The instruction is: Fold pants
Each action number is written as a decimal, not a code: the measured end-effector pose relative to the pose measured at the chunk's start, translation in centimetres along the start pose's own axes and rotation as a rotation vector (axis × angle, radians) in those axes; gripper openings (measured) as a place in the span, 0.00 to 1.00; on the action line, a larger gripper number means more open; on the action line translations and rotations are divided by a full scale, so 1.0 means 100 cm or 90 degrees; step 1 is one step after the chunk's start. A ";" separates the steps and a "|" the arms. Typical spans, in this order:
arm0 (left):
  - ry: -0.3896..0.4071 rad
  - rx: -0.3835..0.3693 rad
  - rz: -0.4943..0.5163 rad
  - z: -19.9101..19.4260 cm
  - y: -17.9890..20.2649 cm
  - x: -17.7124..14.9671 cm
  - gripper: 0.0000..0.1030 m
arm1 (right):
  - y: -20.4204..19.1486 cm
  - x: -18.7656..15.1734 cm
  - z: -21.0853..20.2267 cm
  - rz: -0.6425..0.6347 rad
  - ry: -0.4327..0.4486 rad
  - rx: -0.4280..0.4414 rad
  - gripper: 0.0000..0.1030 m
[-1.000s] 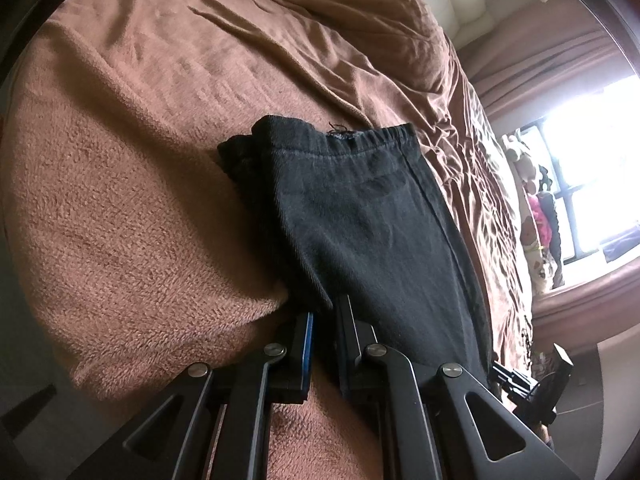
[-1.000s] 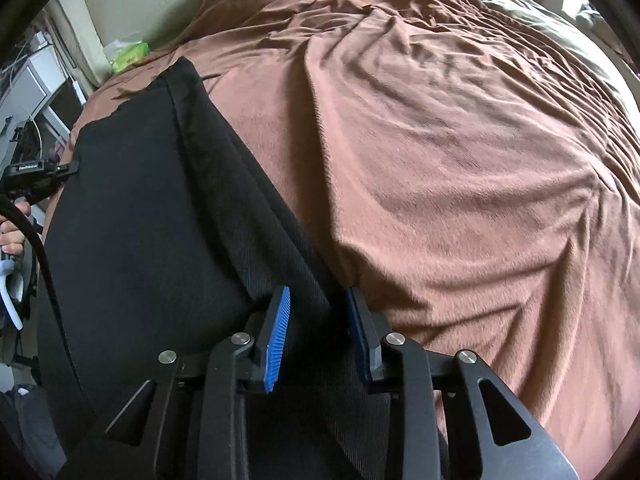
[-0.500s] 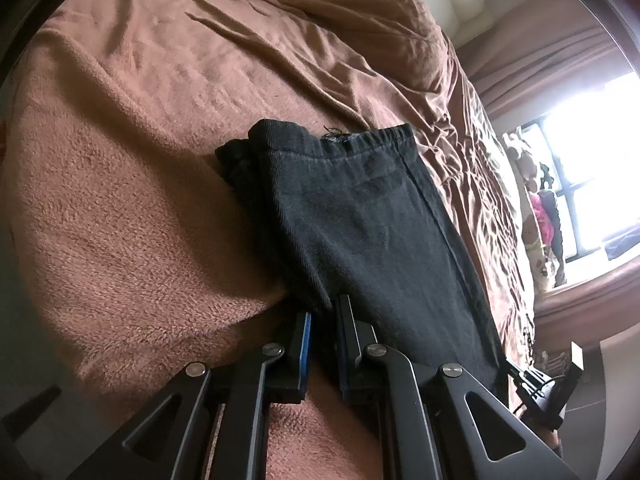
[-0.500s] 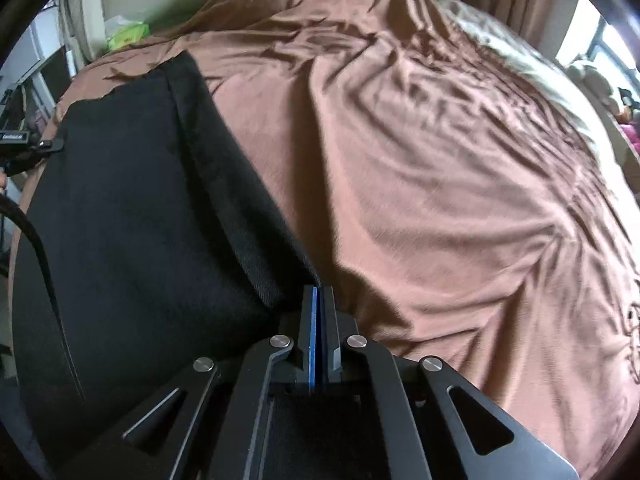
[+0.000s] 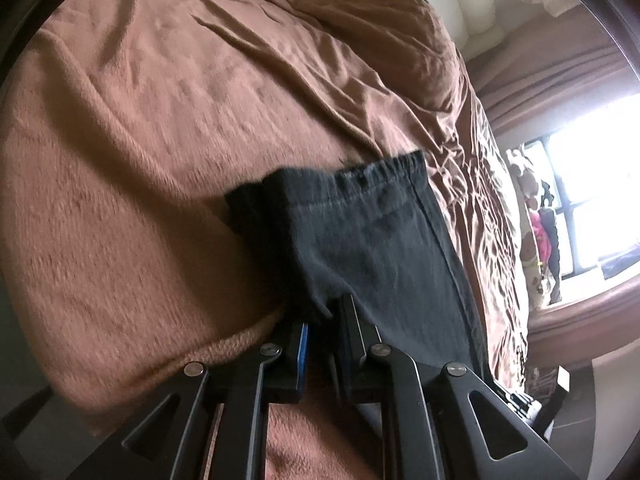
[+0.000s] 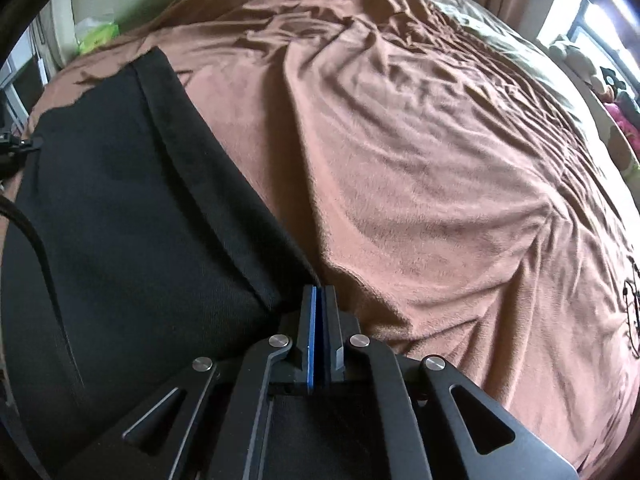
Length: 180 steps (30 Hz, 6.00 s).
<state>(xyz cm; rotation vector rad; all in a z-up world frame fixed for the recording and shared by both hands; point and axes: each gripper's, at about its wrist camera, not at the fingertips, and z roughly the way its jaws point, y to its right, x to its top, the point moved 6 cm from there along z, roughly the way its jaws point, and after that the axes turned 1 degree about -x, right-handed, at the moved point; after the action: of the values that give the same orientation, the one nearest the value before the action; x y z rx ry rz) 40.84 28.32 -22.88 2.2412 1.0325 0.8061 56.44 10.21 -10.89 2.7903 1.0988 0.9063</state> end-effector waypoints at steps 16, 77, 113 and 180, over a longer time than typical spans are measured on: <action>0.064 0.033 0.010 -0.007 -0.013 0.027 0.06 | -0.040 0.041 0.034 -0.009 0.006 0.064 0.32; 0.072 -0.160 0.175 -0.105 0.197 0.024 0.05 | -0.022 -0.190 -0.176 0.500 0.047 -0.010 0.25; 0.065 -0.231 0.162 -0.133 0.236 0.034 0.04 | -0.045 -0.212 -0.153 0.539 0.005 0.100 0.14; 0.044 -0.322 0.290 -0.169 0.343 -0.028 0.04 | -0.066 -0.196 -0.121 0.524 -0.026 0.165 0.05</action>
<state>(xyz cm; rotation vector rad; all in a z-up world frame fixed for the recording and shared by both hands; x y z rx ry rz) 43.85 10.53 10.98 2.0221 0.2806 1.1883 34.51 0.51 -12.22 3.4993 -0.0016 0.7446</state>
